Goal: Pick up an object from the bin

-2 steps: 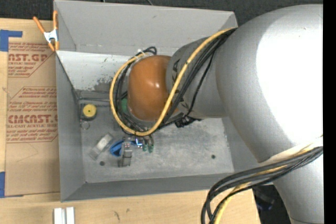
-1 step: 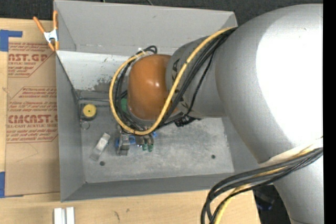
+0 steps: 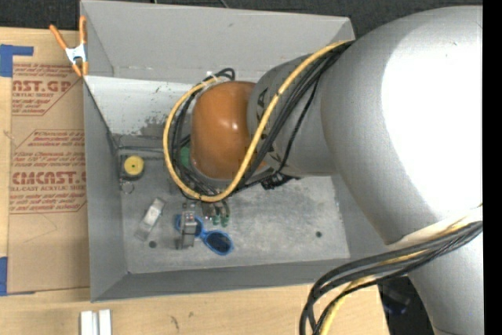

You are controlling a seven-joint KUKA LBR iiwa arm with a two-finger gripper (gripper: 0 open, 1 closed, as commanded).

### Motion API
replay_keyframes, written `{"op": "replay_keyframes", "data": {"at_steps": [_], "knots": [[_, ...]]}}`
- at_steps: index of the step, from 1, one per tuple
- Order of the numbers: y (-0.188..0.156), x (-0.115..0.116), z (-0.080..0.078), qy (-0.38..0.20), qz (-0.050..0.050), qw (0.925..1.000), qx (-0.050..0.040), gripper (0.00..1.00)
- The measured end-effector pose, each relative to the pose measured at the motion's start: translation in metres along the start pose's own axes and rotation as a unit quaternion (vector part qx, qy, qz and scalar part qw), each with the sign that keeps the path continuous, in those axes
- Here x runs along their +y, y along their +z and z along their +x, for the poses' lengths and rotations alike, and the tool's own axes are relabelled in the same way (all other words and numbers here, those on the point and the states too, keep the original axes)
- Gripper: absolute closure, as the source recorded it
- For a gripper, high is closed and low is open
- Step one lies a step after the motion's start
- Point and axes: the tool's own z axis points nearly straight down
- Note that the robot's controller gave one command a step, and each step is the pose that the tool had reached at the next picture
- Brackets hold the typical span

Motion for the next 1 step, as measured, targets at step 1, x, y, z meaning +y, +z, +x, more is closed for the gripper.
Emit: {"op": "replay_keyframes", "data": {"at_steps": [1], "knots": [[0.0000, 0.0001, 0.0000, 0.000, 0.000, 1.0000, 0.0001, 1.00]]}}
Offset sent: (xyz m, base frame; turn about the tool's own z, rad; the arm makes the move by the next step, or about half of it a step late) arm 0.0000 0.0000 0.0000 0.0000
